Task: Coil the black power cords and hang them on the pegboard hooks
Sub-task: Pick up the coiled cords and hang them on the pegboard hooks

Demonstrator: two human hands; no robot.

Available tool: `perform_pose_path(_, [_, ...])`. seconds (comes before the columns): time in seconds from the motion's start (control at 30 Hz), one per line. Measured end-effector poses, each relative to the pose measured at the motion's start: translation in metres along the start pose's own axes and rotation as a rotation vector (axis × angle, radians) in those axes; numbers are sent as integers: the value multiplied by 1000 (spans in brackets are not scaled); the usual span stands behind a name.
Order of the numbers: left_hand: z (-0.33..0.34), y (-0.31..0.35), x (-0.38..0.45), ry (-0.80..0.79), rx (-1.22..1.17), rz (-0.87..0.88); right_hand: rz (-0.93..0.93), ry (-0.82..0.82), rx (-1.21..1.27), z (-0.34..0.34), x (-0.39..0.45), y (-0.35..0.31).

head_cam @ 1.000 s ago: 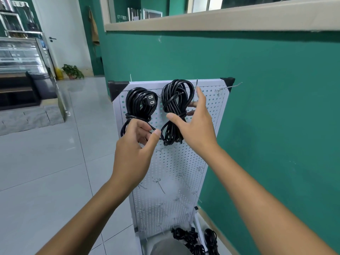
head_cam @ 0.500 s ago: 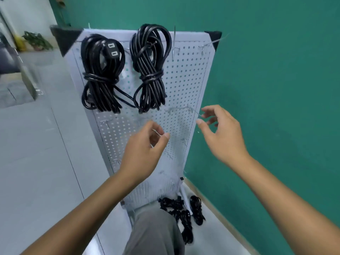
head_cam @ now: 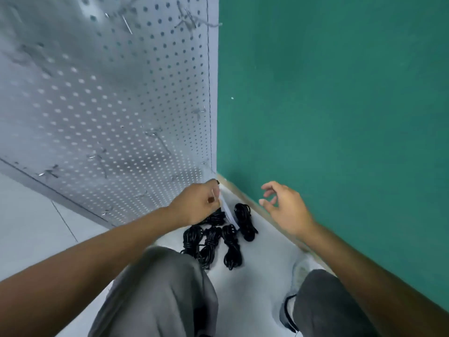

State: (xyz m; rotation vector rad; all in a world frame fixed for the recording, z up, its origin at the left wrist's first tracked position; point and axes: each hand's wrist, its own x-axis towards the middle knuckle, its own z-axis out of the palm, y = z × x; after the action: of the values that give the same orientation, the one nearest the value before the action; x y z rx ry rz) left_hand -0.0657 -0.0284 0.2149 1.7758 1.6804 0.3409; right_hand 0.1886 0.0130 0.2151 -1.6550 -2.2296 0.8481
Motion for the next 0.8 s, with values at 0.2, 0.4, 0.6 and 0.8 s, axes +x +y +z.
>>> perform_pose_path(0.2, [81, -49, 64, -293, 162, 44, 90, -183, -54, 79, 45, 76])
perform_pose_path(0.4, [164, -99, 112, -438, 191, -38, 172, -272, 24, 153, 80, 135])
perform_pose_path(0.6, [237, -137, 142, -388, 110, -239, 321, -379, 109, 206, 100, 187])
perform_pose_path(0.8, [278, -176, 162, -364, 88, -280, 446, -376, 213, 251, 126, 216])
